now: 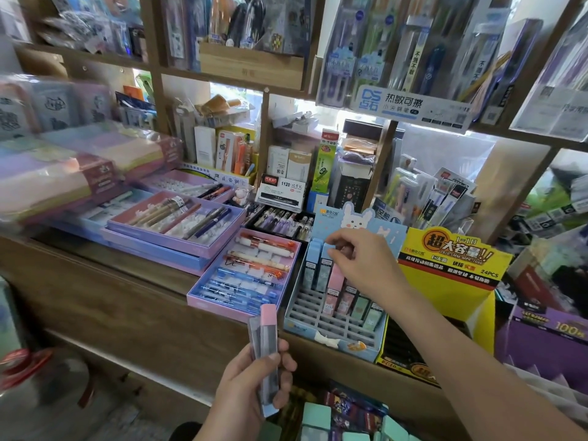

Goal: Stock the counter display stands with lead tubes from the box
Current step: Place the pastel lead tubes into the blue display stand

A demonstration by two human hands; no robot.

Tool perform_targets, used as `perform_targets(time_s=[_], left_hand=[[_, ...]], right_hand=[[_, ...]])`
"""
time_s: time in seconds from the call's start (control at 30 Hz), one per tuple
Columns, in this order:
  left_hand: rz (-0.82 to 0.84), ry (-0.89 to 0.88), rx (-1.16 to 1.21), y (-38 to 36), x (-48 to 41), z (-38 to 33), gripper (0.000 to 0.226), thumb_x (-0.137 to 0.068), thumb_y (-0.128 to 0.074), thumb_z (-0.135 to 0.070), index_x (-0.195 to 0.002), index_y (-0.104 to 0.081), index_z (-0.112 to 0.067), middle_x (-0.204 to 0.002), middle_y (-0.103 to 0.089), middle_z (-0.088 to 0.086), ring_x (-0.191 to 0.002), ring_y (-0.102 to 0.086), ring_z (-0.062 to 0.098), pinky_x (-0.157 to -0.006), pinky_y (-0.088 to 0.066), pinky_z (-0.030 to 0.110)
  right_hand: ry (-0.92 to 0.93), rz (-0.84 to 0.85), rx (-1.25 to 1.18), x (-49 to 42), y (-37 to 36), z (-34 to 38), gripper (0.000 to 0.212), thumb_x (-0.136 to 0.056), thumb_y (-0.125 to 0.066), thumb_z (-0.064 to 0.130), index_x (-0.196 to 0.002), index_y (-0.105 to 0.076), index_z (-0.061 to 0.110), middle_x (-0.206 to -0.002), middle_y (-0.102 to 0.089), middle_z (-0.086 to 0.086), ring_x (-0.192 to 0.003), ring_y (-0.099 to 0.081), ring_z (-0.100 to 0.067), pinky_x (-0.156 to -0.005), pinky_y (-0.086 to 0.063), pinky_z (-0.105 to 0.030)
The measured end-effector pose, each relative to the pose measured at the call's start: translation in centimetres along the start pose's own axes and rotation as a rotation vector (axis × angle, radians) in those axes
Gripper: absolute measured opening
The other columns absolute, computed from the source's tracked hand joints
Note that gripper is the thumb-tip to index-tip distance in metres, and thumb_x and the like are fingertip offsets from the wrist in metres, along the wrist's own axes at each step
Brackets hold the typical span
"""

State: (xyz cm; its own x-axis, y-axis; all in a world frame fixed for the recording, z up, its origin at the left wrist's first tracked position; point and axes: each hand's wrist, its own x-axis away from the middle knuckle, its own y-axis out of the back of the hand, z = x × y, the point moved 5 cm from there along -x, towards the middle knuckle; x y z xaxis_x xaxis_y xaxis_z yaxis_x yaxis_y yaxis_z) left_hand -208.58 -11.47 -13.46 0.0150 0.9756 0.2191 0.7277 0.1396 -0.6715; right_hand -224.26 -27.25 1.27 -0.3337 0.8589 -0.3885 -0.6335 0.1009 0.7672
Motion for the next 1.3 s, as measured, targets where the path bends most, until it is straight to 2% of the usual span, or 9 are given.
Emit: perform_targets(time_s=[0.3, 0.5, 0.6, 0.73, 0.8, 0.9, 1.1, 1.2, 1.3], left_hand=[[-0.007, 0.016, -0.004, -0.1, 0.2, -0.1, 0.026, -0.07, -0.073, -0.005, -0.095, -0.077, 0.001, -0.081, -0.061, 0.026, -0.054, -0.054, 0.029, -0.041, -0.043, 0.03], [-0.005, 0.045, 0.019, -0.5, 0.1, -0.2, 0.037, -0.069, -0.069, -0.001, -0.104, -0.065, 0.01, -0.076, -0.06, 0.027, -0.048, -0.053, 0.029, -0.037, -0.042, 0.029], [0.015, 0.059, 0.029, -1.4, 0.6, -0.6, 0.044, -0.065, -0.065, -0.009, -0.104, -0.058, 0.01, -0.069, -0.059, 0.025, -0.042, -0.05, 0.027, -0.033, -0.04, 0.026], [0.033, 0.073, 0.054, -2.2, 1.0, -1.1, 0.028, -0.092, -0.045, -0.014, -0.093, -0.06, 0.01, -0.065, -0.058, 0.022, -0.038, -0.048, 0.025, -0.032, -0.038, 0.022], [-0.003, 0.089, 0.042, -1.9, 0.8, -1.0, 0.039, -0.102, -0.029, -0.01, -0.09, -0.061, 0.01, -0.063, -0.057, 0.021, -0.036, -0.046, 0.025, -0.032, -0.036, 0.021], [-0.053, 0.096, 0.05, -1.6, 0.5, -0.8, 0.041, -0.105, -0.026, -0.009, -0.096, -0.061, 0.01, -0.065, -0.057, 0.022, -0.038, -0.046, 0.026, -0.032, -0.036, 0.023], [-0.008, 0.05, -0.001, -0.6, 0.5, -0.3, 0.034, -0.083, -0.068, -0.008, -0.111, -0.065, 0.011, -0.075, -0.062, 0.025, -0.049, -0.057, 0.028, -0.04, -0.048, 0.032], [0.0, 0.01, -0.119, -0.3, 0.7, -0.4, 0.046, -0.061, -0.097, -0.021, -0.1, -0.077, -0.007, -0.076, -0.061, 0.017, -0.058, -0.057, 0.027, -0.05, -0.049, 0.033], [0.019, -0.036, -0.168, -0.6, 0.9, -0.6, 0.055, -0.047, -0.103, -0.029, -0.093, -0.077, -0.014, -0.071, -0.053, 0.015, -0.058, -0.052, 0.025, -0.052, -0.047, 0.031]], right_hand=[[-0.016, -0.007, -0.13, 0.5, 0.0, 0.0, 0.012, -0.092, -0.074, 0.011, -0.099, -0.073, 0.021, -0.087, -0.07, 0.001, -0.076, -0.063, -0.016, -0.072, -0.05, -0.019], [0.049, 0.012, -0.005, 0.6, -0.1, 0.5, 0.01, -0.095, -0.07, 0.012, -0.102, -0.073, 0.018, -0.084, -0.063, 0.008, -0.071, -0.054, -0.005, -0.072, -0.046, -0.025], [0.046, 0.034, 0.079, 0.2, -0.2, 0.8, 0.011, -0.096, -0.067, 0.013, -0.103, -0.074, 0.016, -0.089, -0.064, 0.002, -0.078, -0.057, -0.014, -0.075, -0.05, -0.032], [0.062, 0.079, 0.165, -0.2, -0.3, 1.4, 0.017, -0.097, -0.061, 0.01, -0.098, -0.079, 0.012, -0.092, -0.071, -0.004, -0.086, -0.061, -0.019, -0.078, -0.052, -0.036], [0.056, 0.096, 0.18, -0.3, -0.2, 1.3, 0.018, -0.098, -0.062, 0.012, -0.102, -0.079, 0.011, -0.097, -0.068, -0.007, -0.096, -0.059, -0.022, -0.088, -0.051, -0.041], [0.05, 0.087, 0.183, -0.1, 0.2, 1.3, 0.017, -0.099, -0.062, 0.015, -0.105, -0.078, 0.012, -0.1, -0.061, -0.007, -0.105, -0.053, -0.023, -0.094, -0.048, -0.042], [0.046, -0.03, -0.117, 3.2, 0.4, 2.7, 0.012, -0.095, -0.069, 0.015, -0.098, -0.079, 0.021, -0.088, -0.065, 0.012, -0.079, -0.058, -0.003, -0.072, -0.045, -0.014], [-0.011, 0.052, -0.253, 4.9, -0.5, 3.2, 0.013, -0.094, -0.071, 0.016, -0.095, -0.079, 0.026, -0.08, -0.068, 0.012, -0.076, -0.062, -0.004, -0.068, -0.052, -0.018], [-0.072, 0.177, -0.342, 6.2, -1.5, 3.3, 0.012, -0.094, -0.073, 0.022, -0.094, -0.078, 0.032, -0.082, -0.073, 0.01, -0.073, -0.068, -0.009, -0.067, -0.059, -0.023]])
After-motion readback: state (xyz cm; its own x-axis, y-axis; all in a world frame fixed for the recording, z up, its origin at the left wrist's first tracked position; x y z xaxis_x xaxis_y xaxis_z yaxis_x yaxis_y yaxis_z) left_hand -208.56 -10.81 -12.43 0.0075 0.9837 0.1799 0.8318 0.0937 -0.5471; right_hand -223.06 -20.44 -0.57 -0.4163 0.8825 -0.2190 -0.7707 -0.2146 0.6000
